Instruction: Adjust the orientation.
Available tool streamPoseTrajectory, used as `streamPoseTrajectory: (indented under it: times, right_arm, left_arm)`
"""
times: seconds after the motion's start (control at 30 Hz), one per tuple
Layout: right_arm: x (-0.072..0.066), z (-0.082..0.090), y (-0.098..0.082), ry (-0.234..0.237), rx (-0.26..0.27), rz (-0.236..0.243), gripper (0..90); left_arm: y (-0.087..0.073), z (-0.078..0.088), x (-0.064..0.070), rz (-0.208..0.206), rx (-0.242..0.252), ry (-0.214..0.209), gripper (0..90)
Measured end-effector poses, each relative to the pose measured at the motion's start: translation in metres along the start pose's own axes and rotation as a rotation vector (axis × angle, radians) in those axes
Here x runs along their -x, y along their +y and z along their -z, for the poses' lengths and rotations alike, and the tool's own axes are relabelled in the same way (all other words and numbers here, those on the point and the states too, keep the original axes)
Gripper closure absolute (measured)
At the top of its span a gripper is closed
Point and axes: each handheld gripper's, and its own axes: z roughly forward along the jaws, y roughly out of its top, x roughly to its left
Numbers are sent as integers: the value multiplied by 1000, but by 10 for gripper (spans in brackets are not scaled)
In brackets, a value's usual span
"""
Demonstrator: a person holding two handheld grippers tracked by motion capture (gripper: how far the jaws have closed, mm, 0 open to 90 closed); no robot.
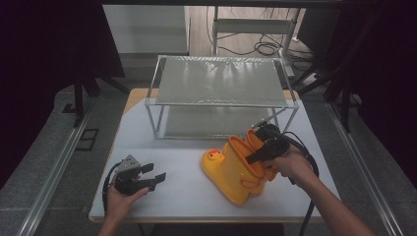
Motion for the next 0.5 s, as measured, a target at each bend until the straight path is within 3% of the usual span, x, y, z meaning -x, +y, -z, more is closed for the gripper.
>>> streamPoseTrajectory:
  times: [0.5]
  right_arm:
    - [-3,-1,2,-9,-10,-1,851]
  left_arm:
    - [0,1,0,3,5,0,340]
